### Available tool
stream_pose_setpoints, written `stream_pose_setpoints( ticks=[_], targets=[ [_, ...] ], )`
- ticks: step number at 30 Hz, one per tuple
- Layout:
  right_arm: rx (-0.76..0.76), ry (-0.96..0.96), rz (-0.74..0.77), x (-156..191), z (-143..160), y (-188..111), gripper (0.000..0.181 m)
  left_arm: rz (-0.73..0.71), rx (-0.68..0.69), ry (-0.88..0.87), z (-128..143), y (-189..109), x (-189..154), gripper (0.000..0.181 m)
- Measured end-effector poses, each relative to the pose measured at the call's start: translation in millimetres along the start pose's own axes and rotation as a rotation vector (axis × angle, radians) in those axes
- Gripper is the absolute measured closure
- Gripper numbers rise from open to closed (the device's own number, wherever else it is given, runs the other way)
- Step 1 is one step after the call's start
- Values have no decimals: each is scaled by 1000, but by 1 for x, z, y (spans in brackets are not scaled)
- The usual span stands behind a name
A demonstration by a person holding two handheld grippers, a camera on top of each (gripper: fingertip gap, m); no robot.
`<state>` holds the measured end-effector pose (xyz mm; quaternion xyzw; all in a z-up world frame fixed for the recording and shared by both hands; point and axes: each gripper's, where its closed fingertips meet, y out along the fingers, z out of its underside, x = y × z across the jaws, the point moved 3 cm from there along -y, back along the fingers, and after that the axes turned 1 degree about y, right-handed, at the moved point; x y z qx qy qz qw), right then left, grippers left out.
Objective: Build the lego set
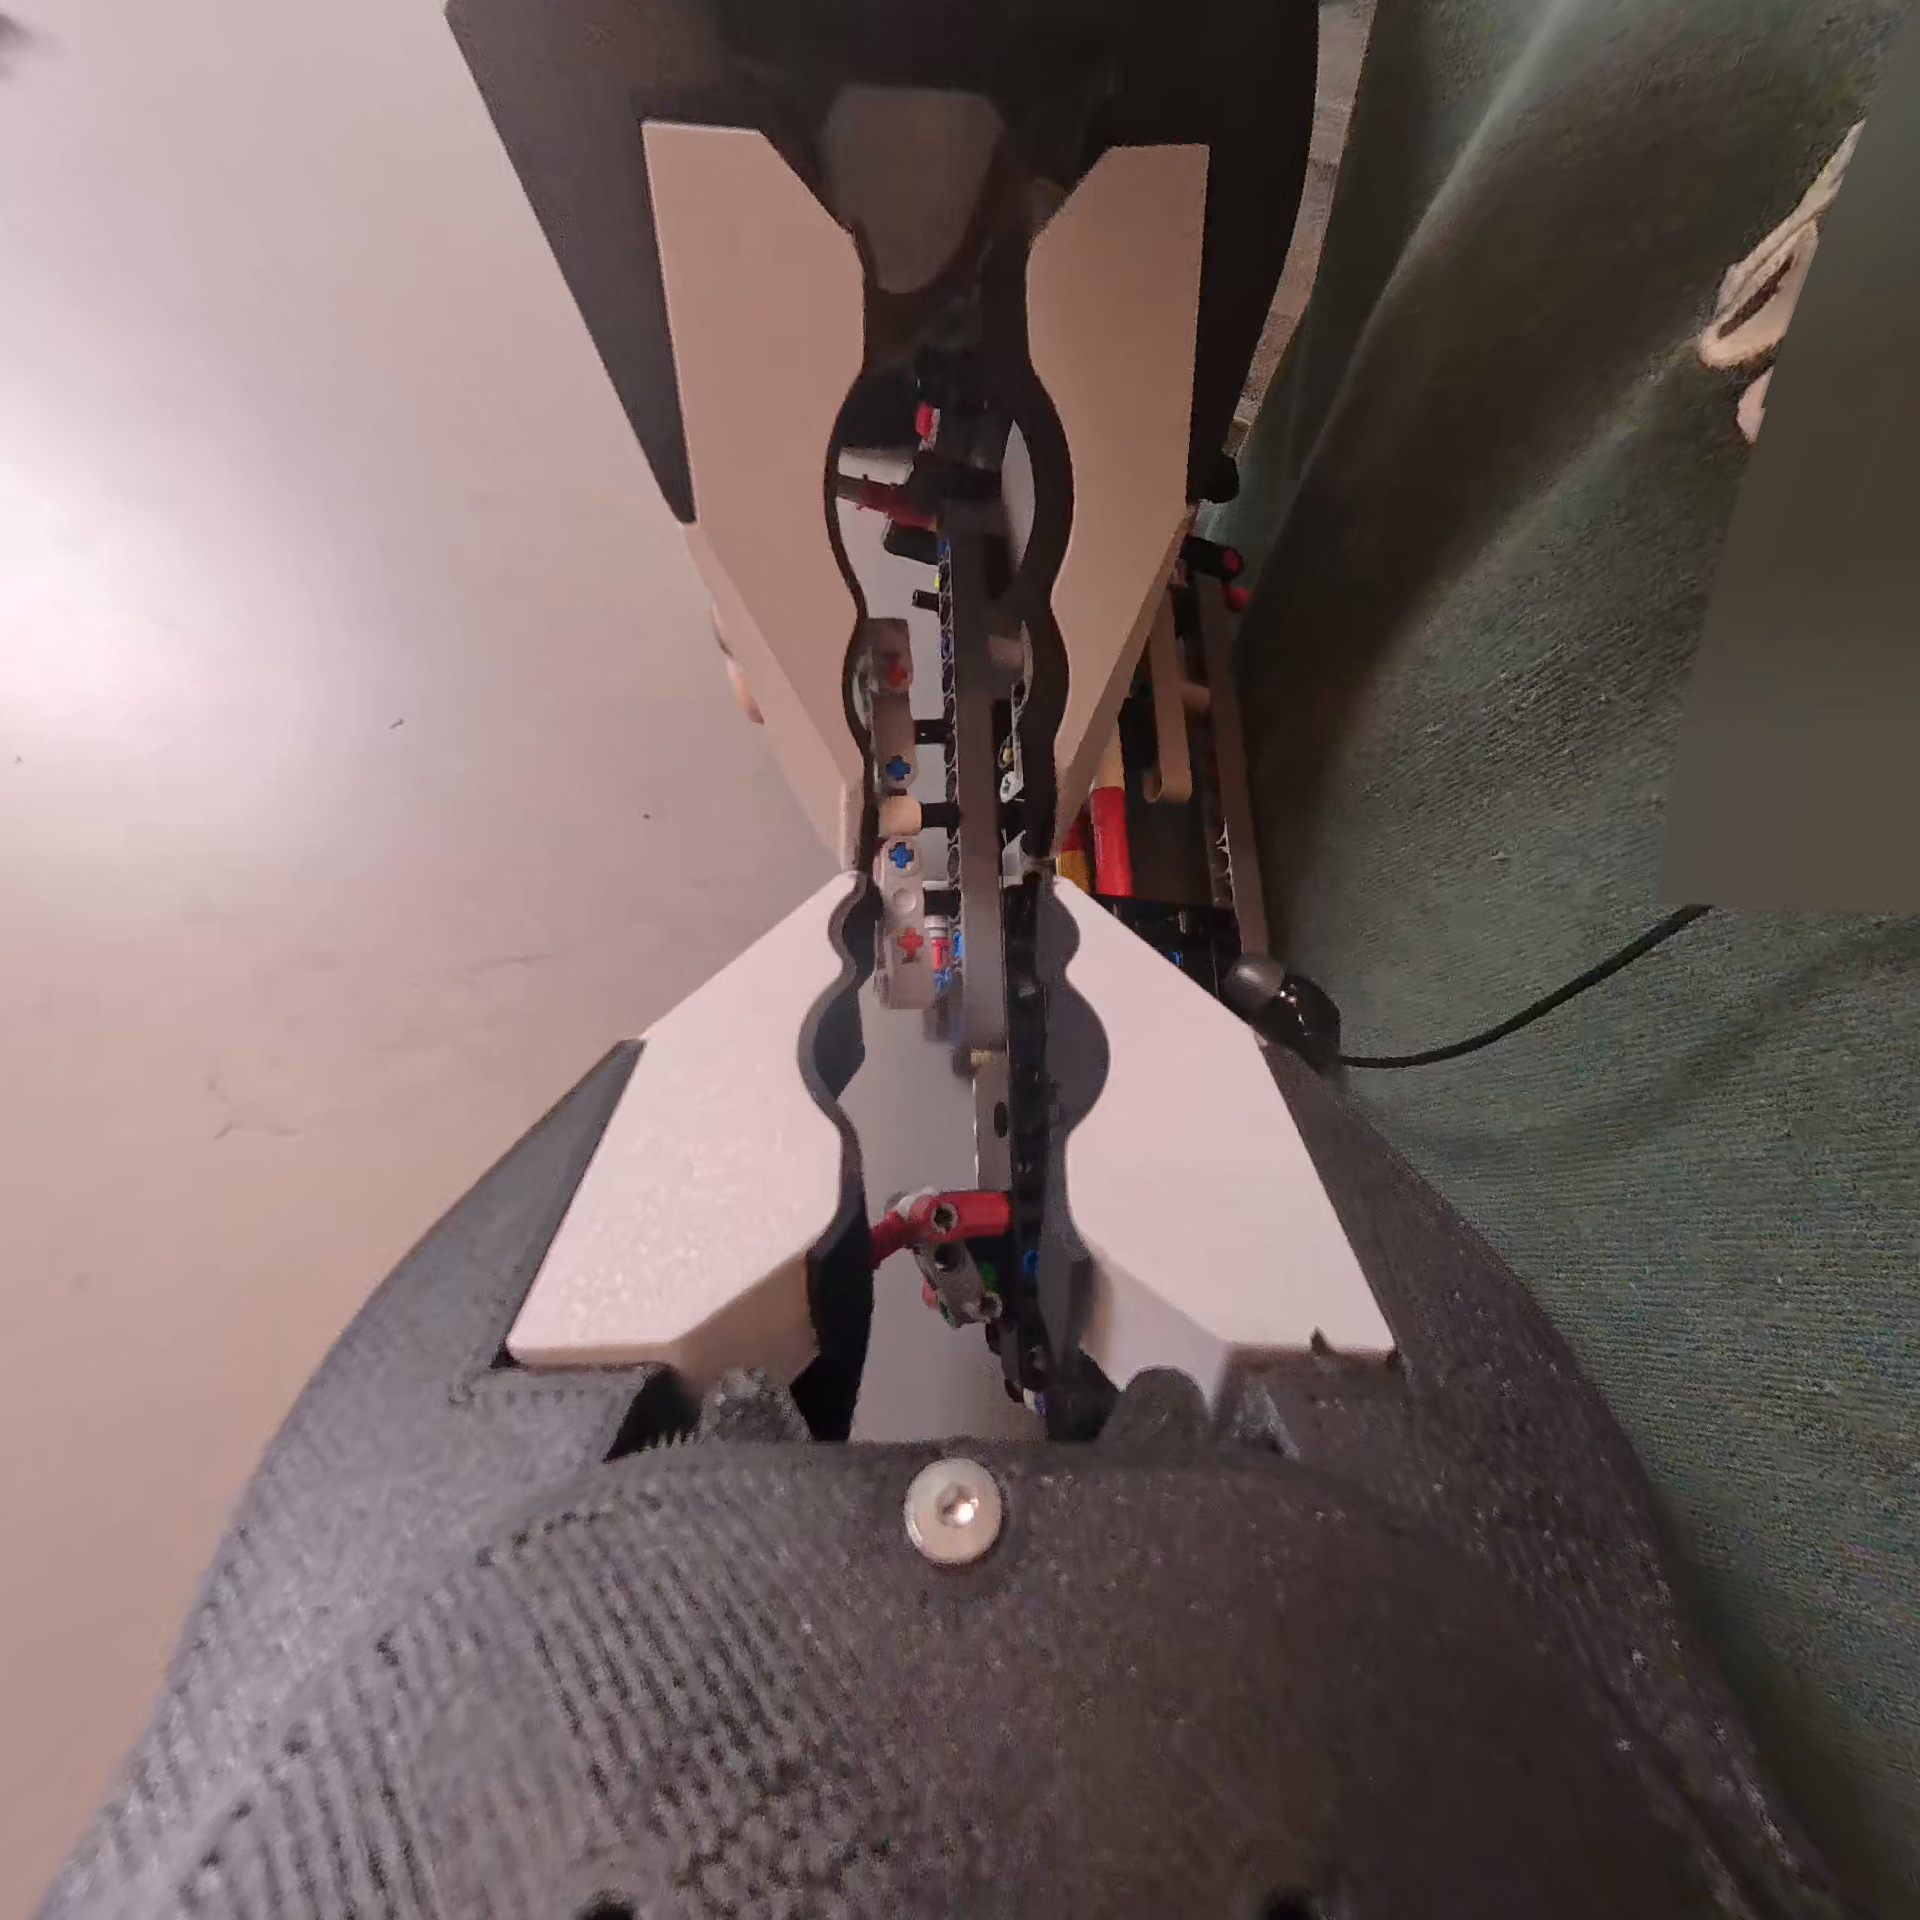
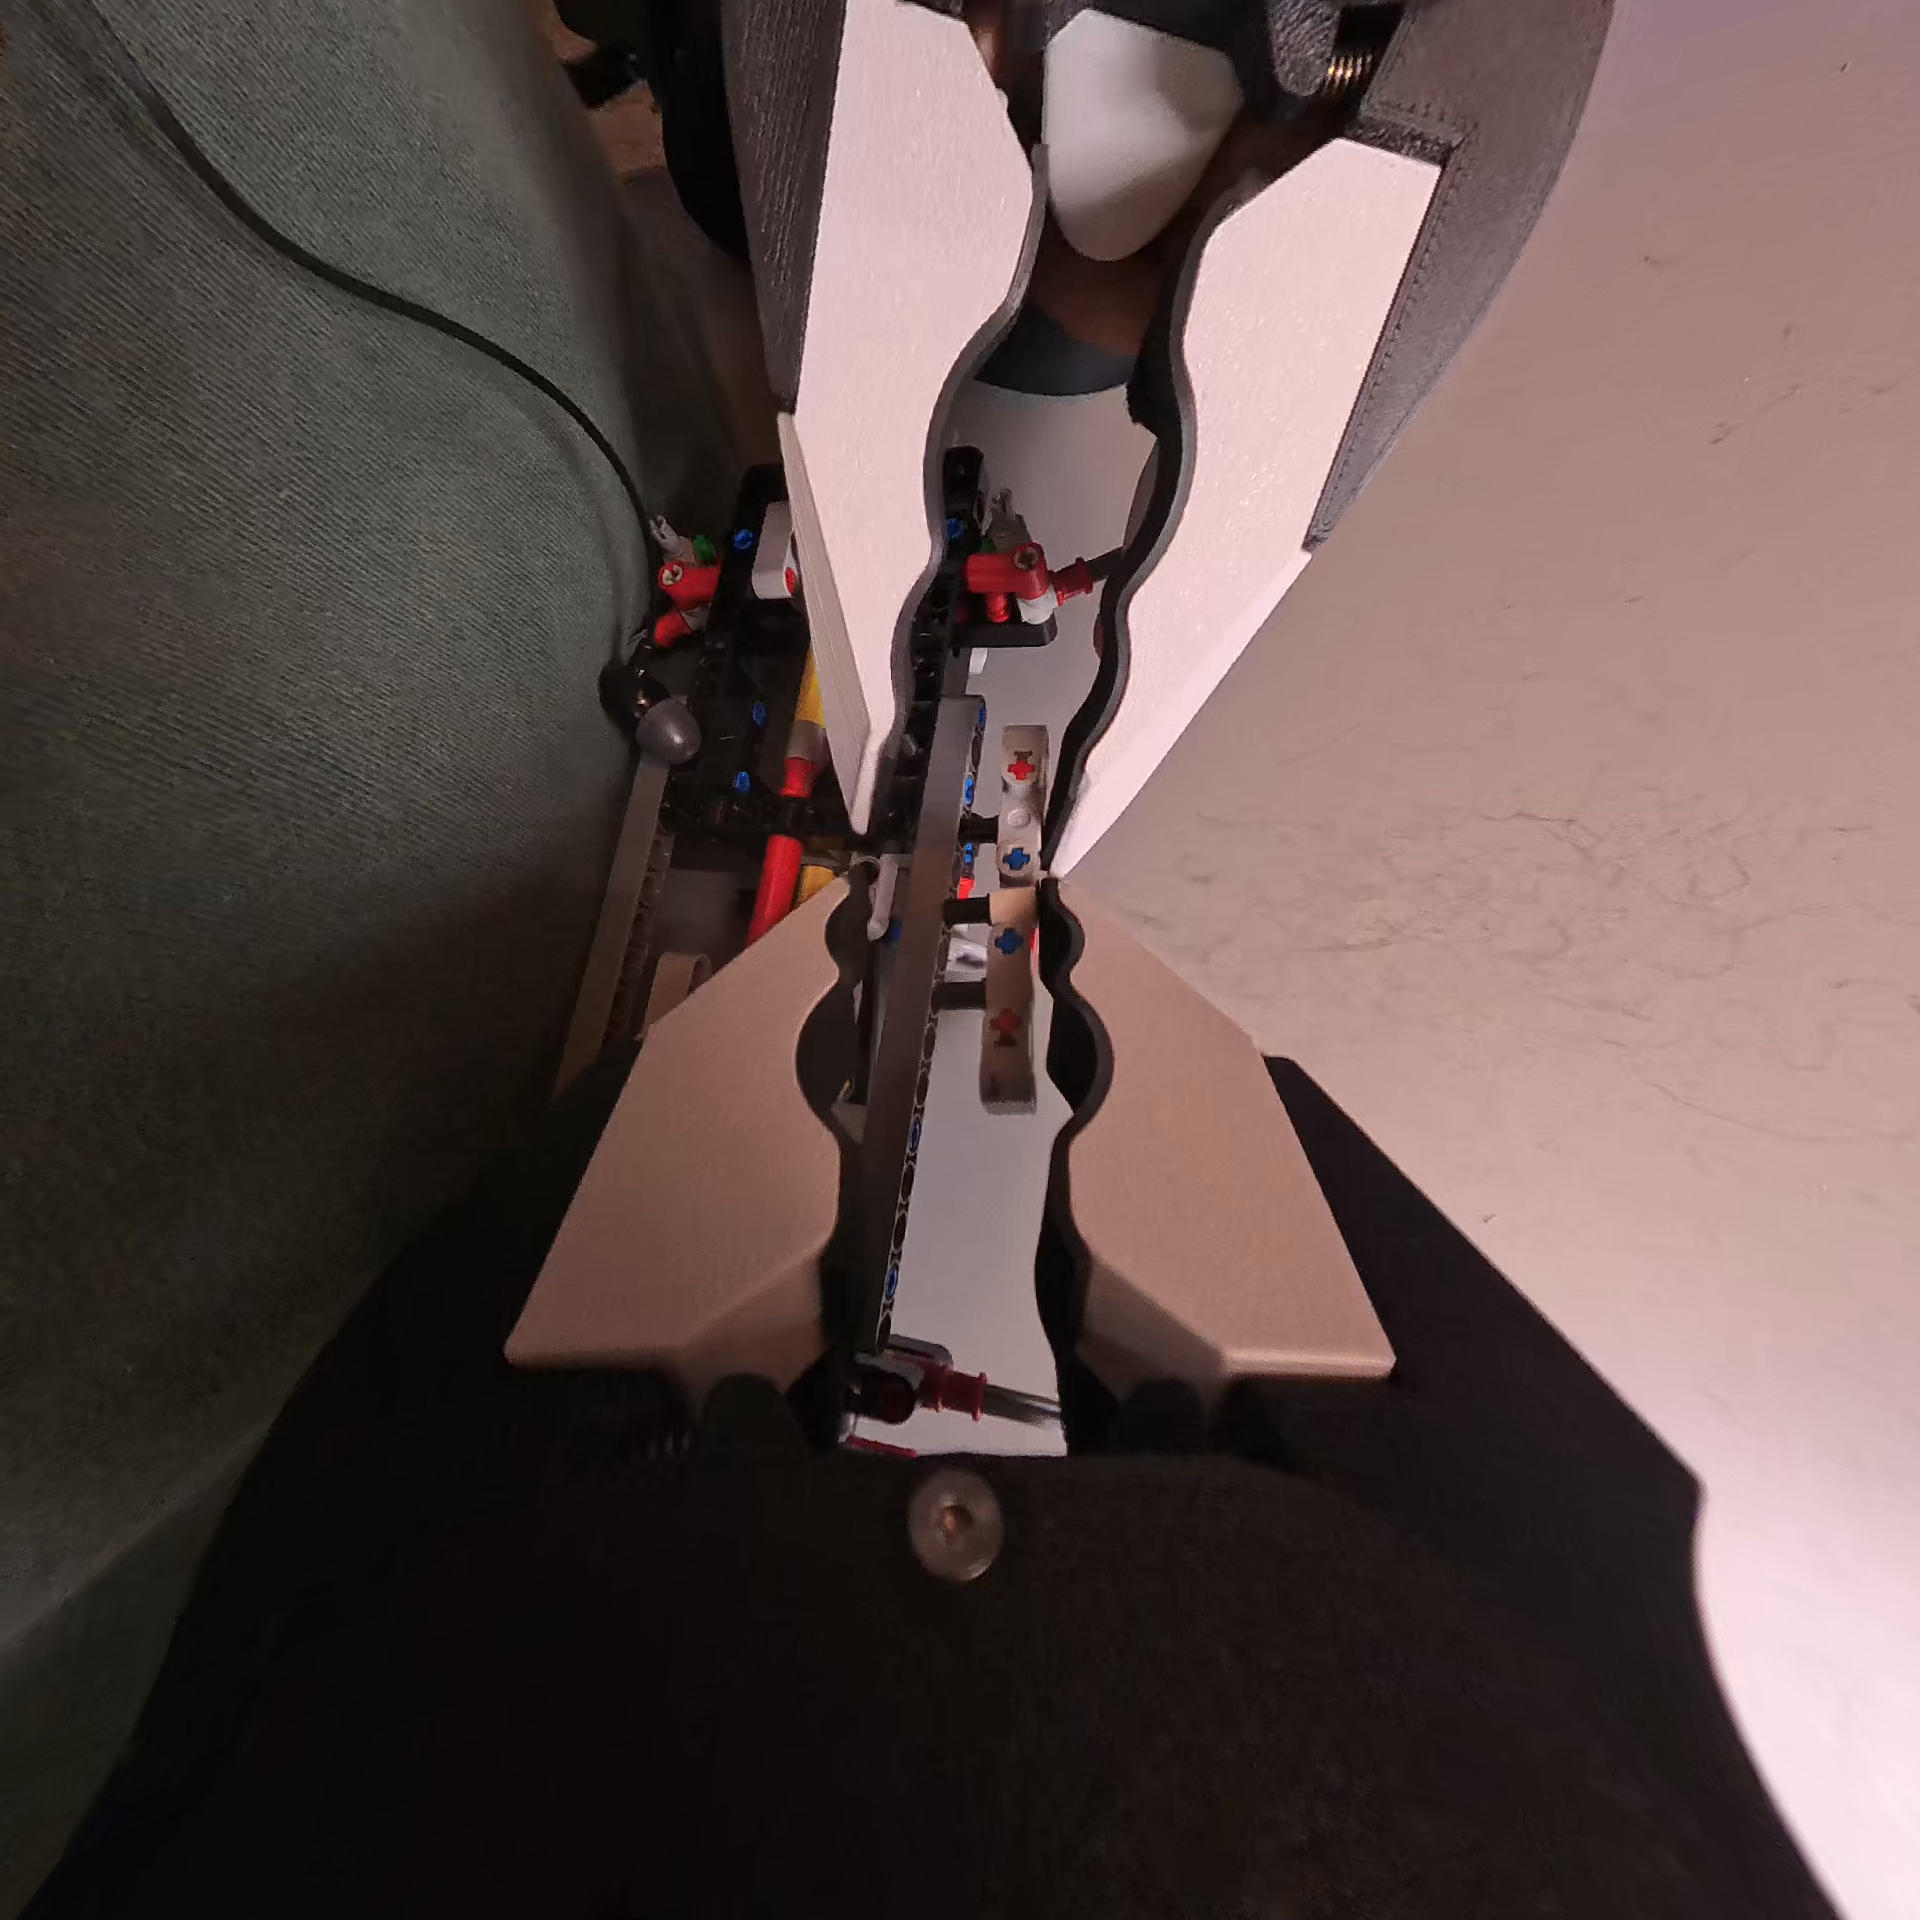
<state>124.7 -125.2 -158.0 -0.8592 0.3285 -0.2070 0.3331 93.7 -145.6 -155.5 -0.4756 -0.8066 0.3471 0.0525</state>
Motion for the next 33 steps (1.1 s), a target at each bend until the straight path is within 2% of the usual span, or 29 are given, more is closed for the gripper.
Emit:
stream_pose_setpoints(
  ticks=[9, 19, 33],
  targets=[
    [-19, -34, 14, -2, 1, -11, 152, -18, 51, -16, -2, -1, -4, 152],
    [-42, -33, 64, -2, -4, -5, 159, -58, 75, 30, -1, -2, -4, 152],
    [19, 10, 4, -3, -3, 1, 157, -67, 117, 31, 0, -2, -8, 149]
  ],
)
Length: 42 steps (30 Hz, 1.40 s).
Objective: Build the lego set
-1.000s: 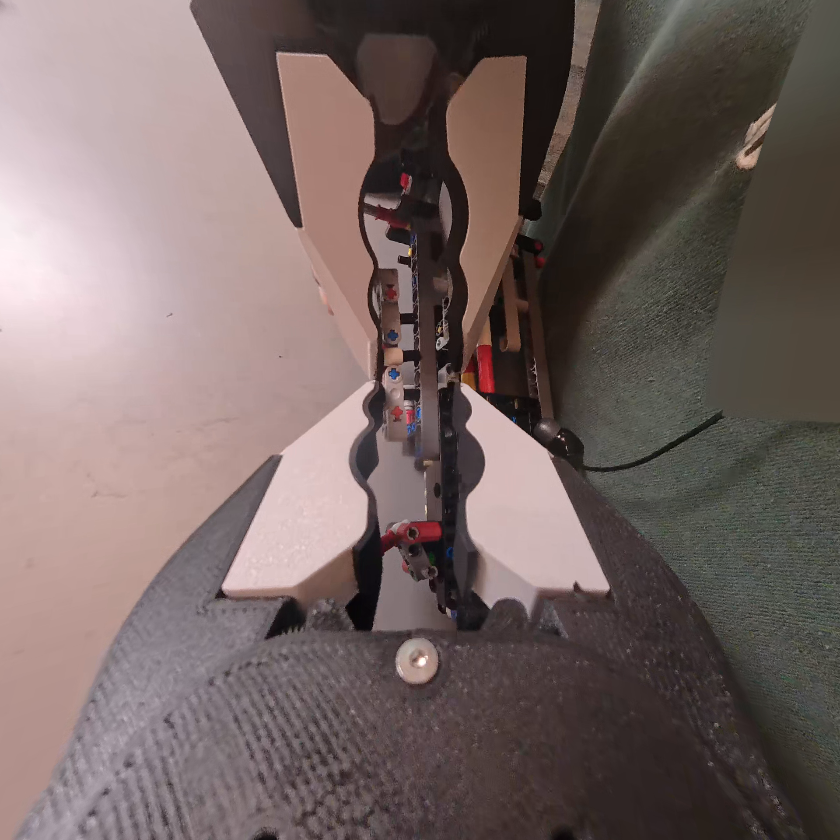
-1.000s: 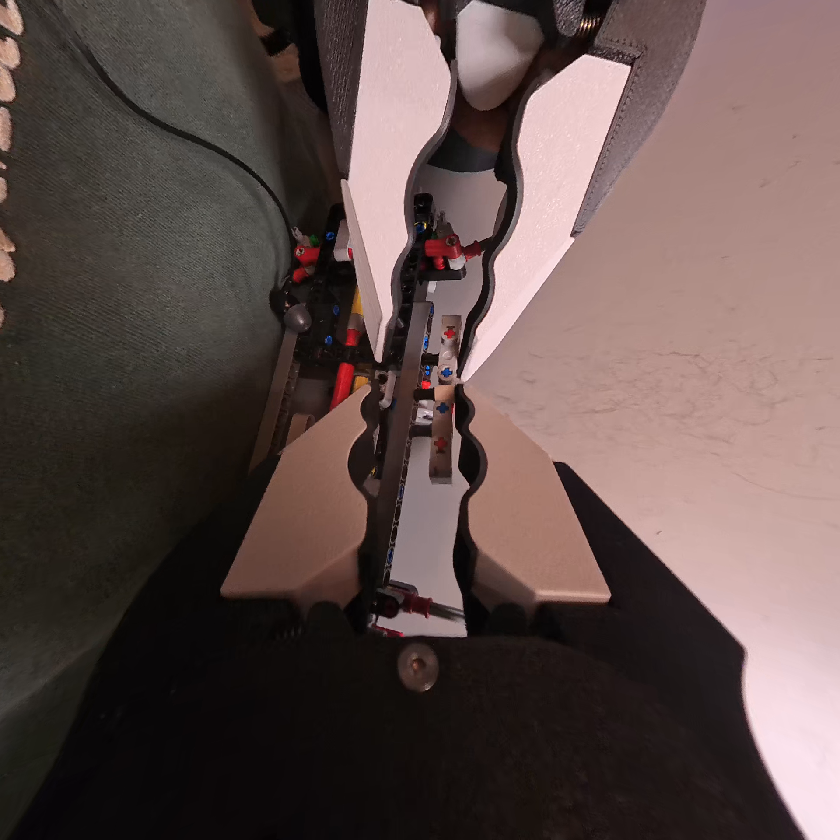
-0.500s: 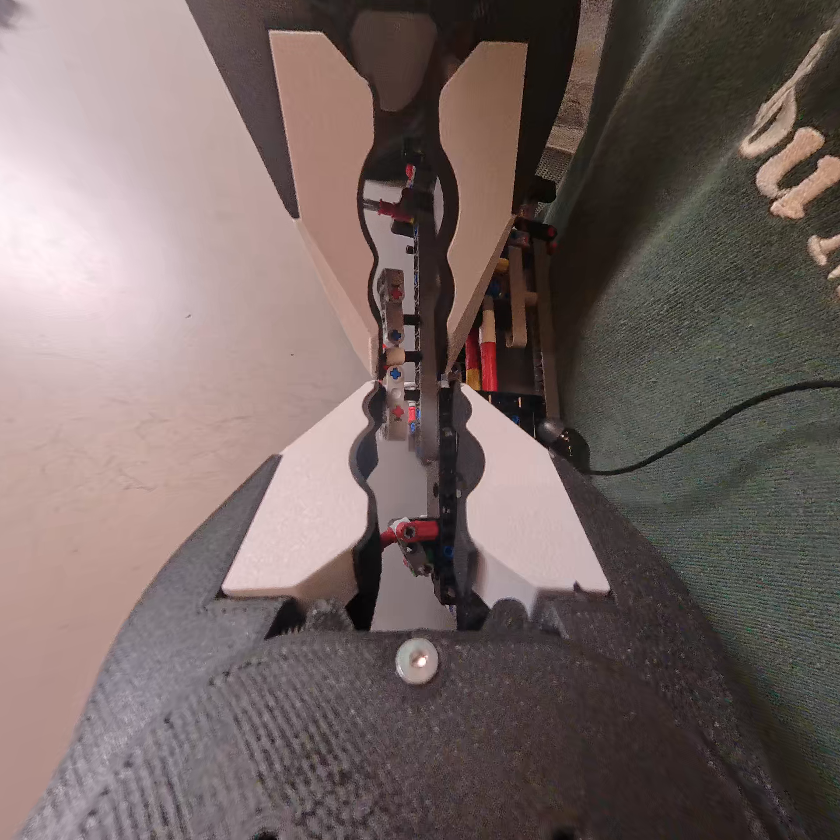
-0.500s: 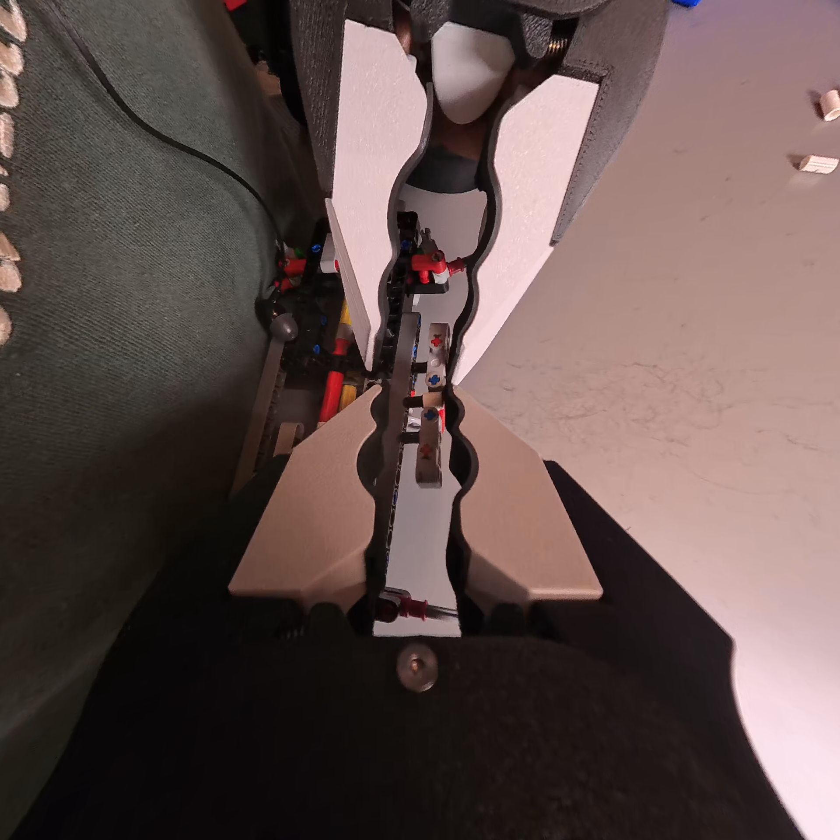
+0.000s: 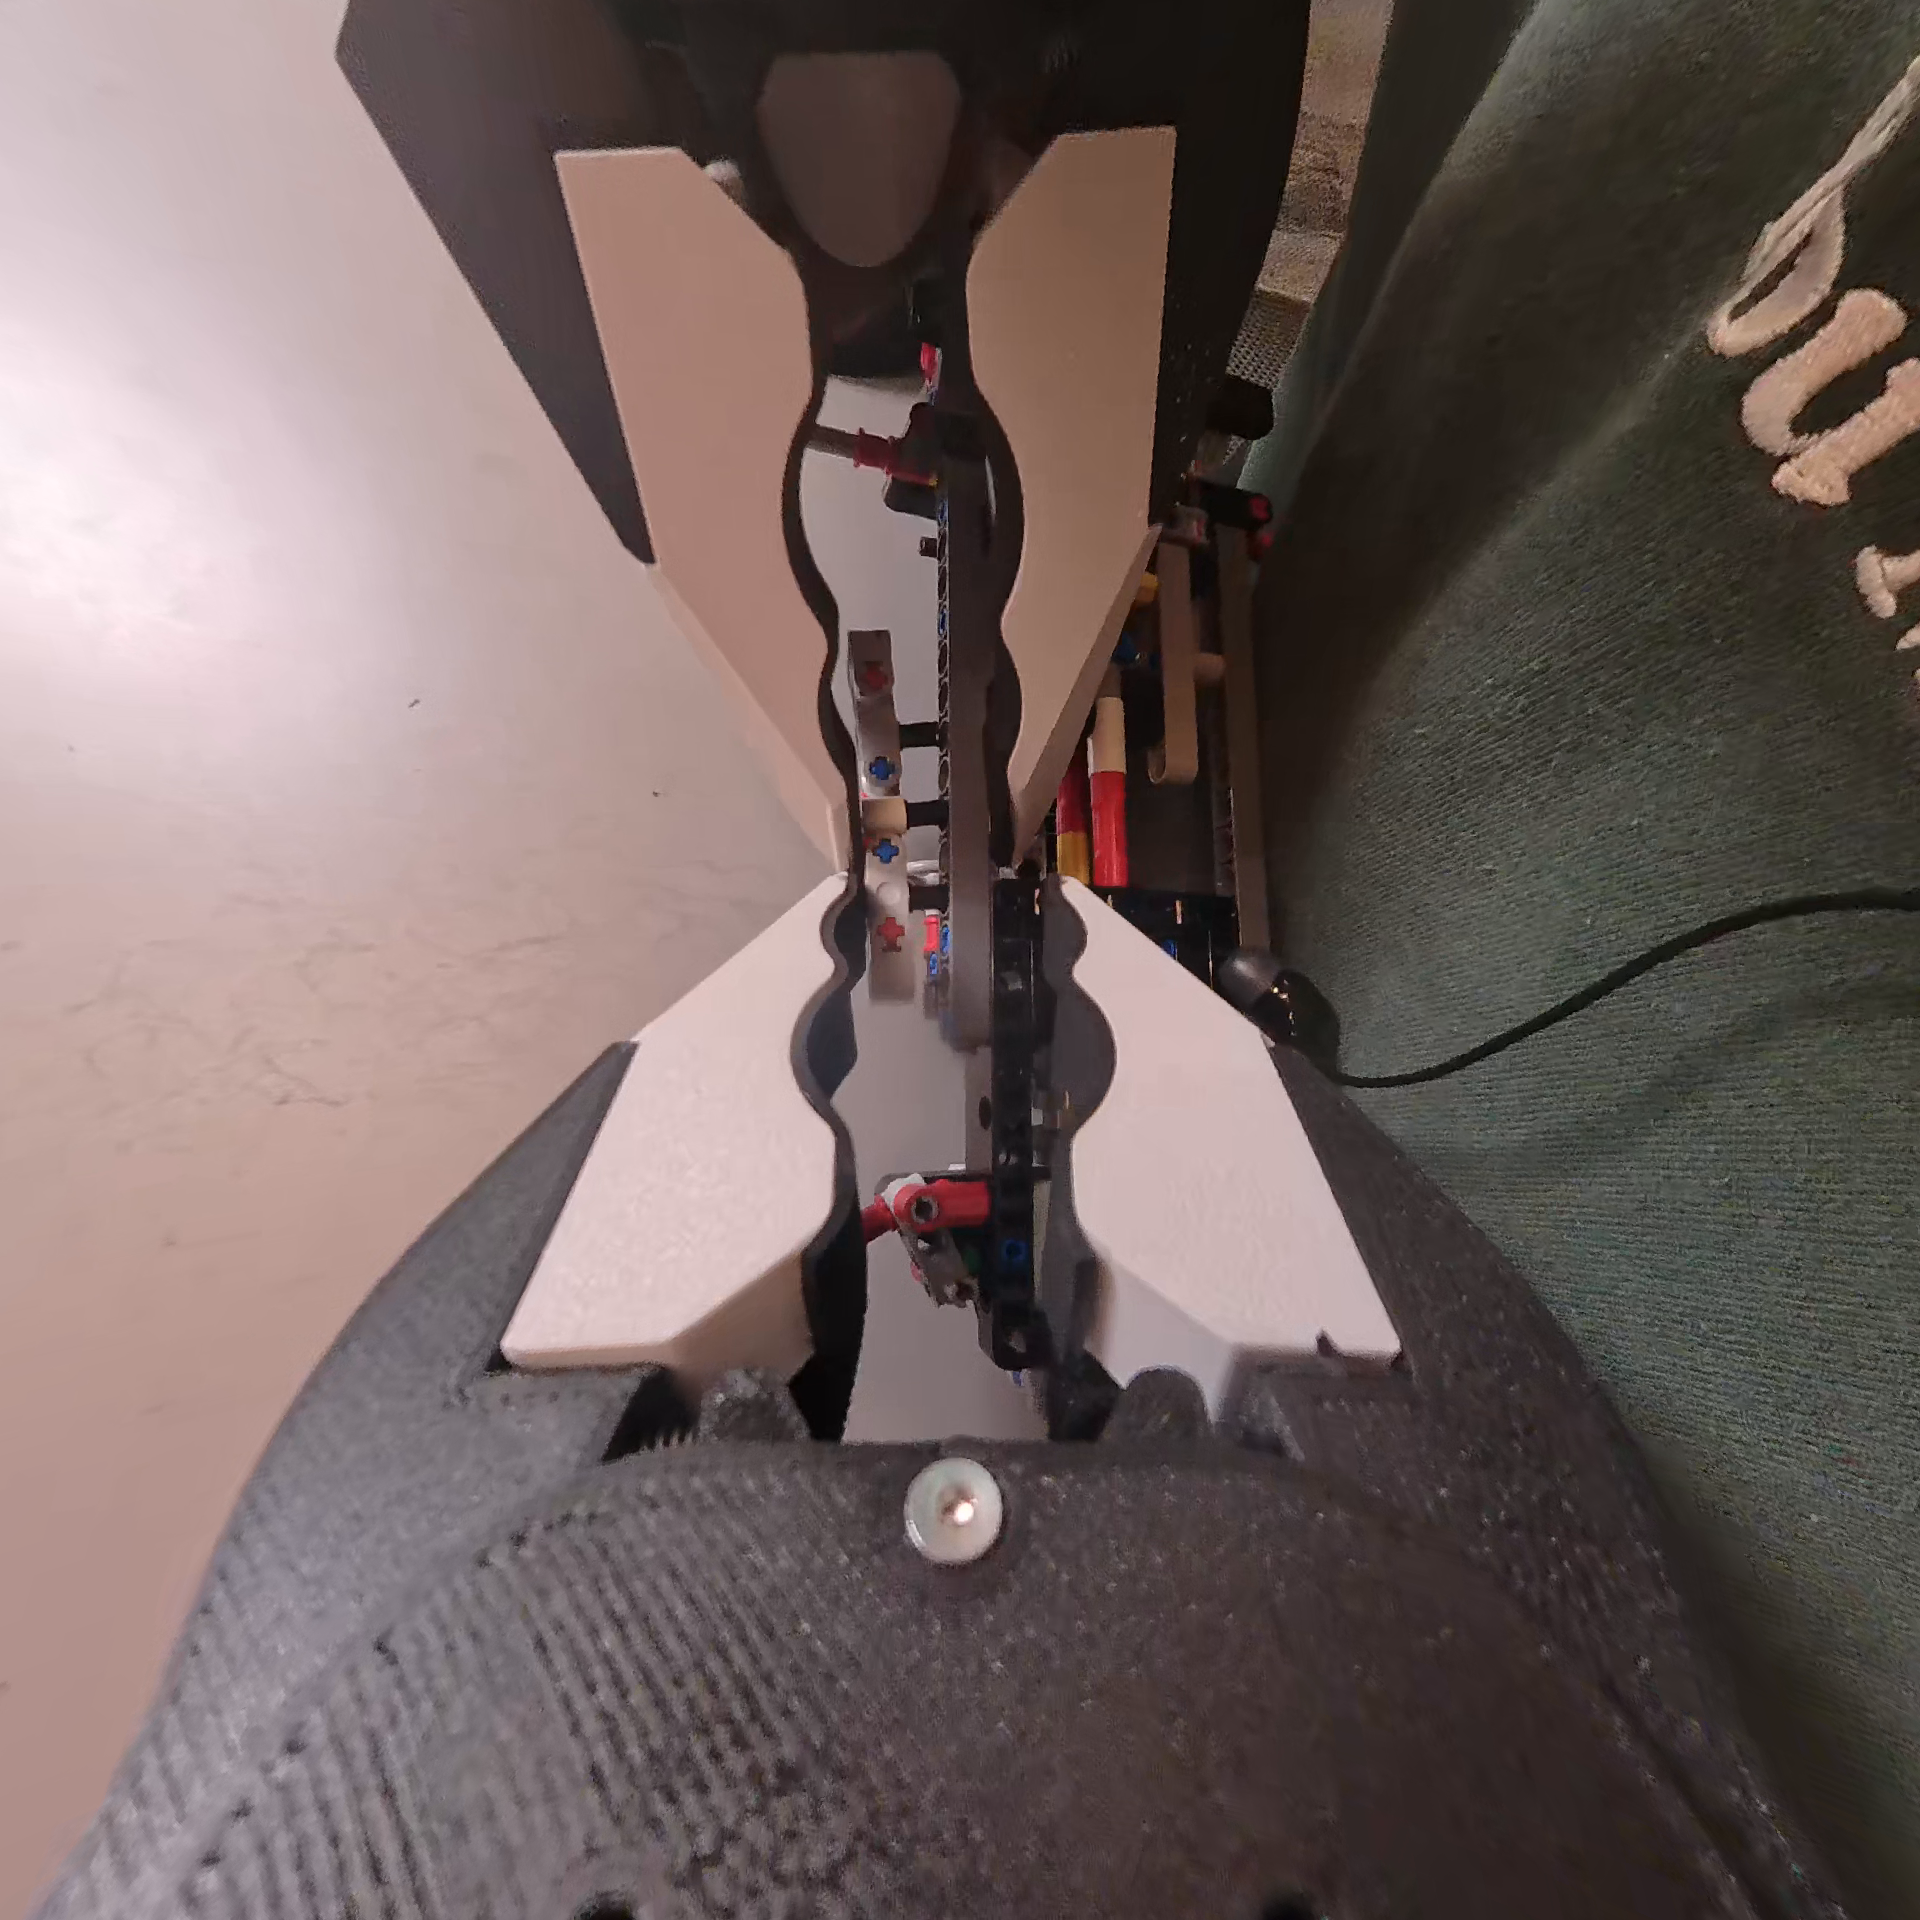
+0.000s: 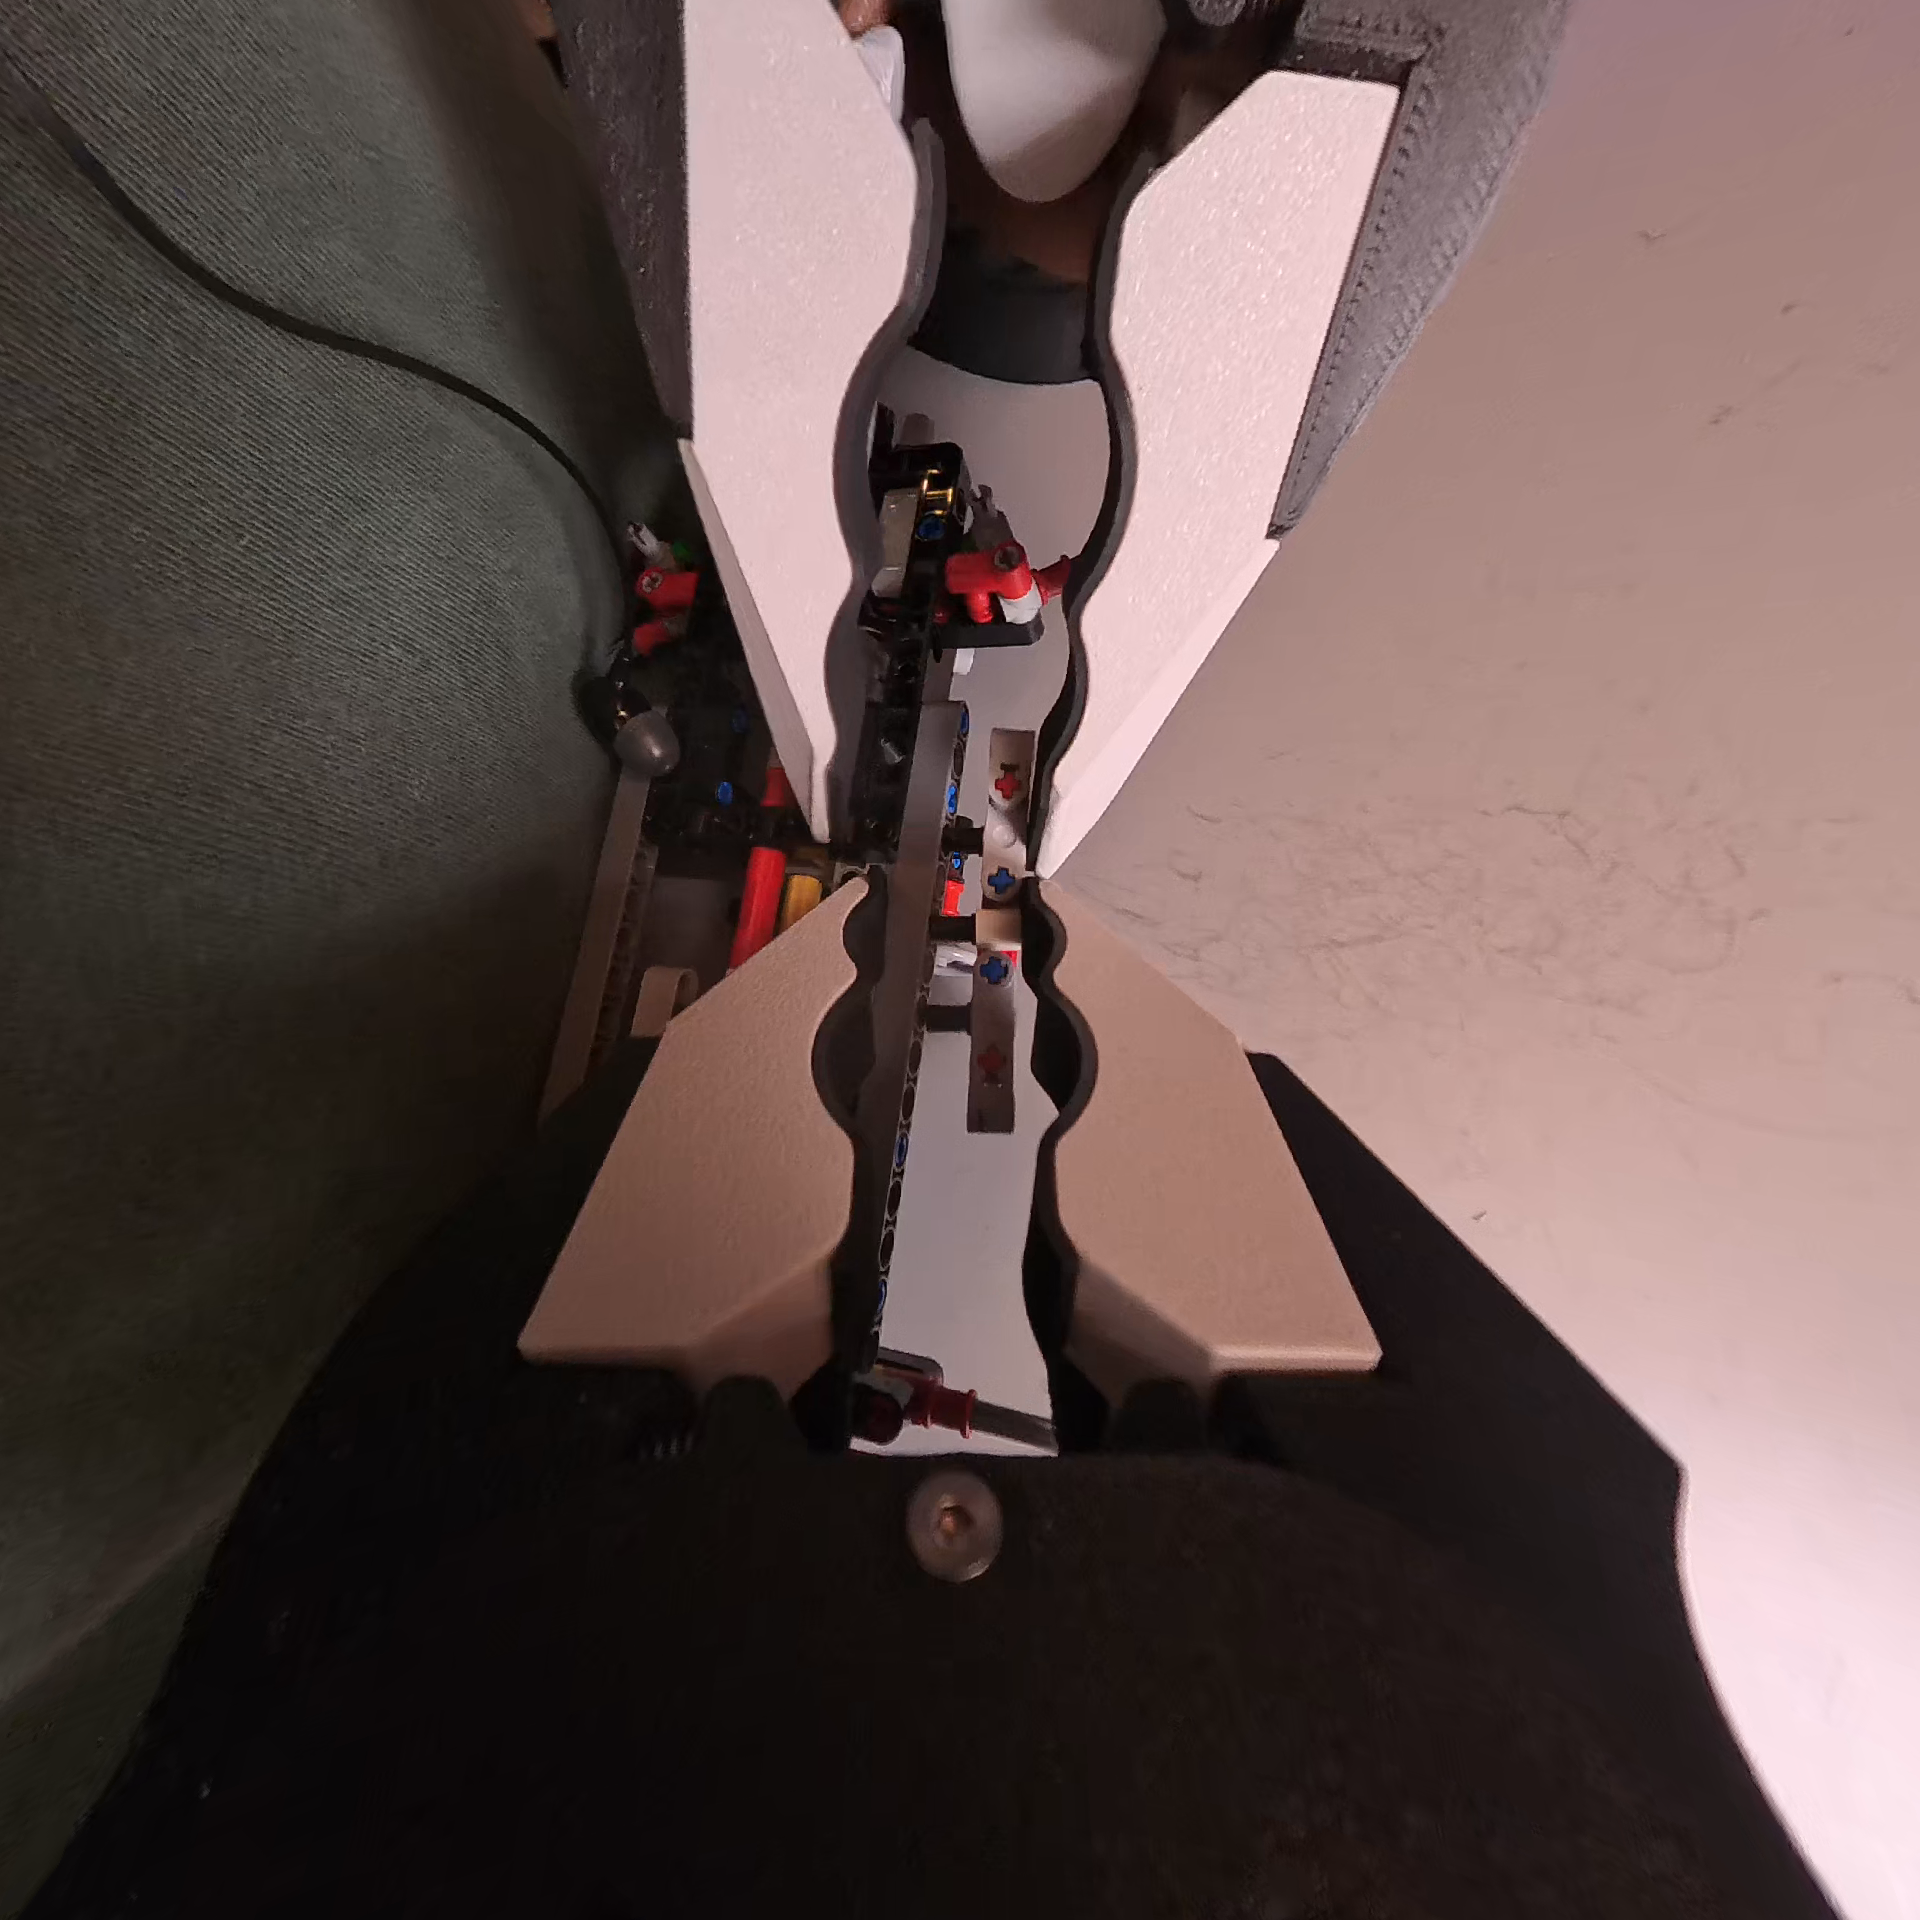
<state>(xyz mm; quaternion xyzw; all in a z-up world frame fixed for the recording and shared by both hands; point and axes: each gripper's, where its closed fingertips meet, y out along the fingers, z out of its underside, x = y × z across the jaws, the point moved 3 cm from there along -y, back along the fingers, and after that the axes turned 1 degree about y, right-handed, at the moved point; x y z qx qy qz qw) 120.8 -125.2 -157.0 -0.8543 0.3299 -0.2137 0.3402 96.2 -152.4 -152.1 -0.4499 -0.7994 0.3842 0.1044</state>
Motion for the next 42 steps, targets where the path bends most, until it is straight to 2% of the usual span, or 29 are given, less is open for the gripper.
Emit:
stream_pose_setpoints(
  ticks=[5, 18, 23, 29, 34, 37, 39, 42],
  targets=[
    [15, -42, 37, 2, -1, -2, 158, -11, -32, 3, -1, -1, 0, 152],
    [-7, 1, 128, 2, 1, -3, 159, -41, -83, -48, -3, 0, 4, 155],
    [0, 23, 141, 1, 2, -3, 158, -48, -56, -19, -3, 2, 6, 155],
    [-32, 101, 10, 3, 4, -10, 156, -34, -65, 10, -4, 2, 5, 156],
    [-78, 291, -168, -20, 11, -32, 158, -46, -72, 41, -4, 2, 5, 158],
    [8, 334, -319, -11, 19, -30, 163, -53, -72, 42, -4, 1, 6, 159],
    [27, 293, -312, -9, 19, -27, 171, -55, -75, 34, -4, 1, 6, 159],
    [36, 264, -295, -9, 18, -27, 172, -59, -82, 23, -2, 0, 6, 159]
  ],
)
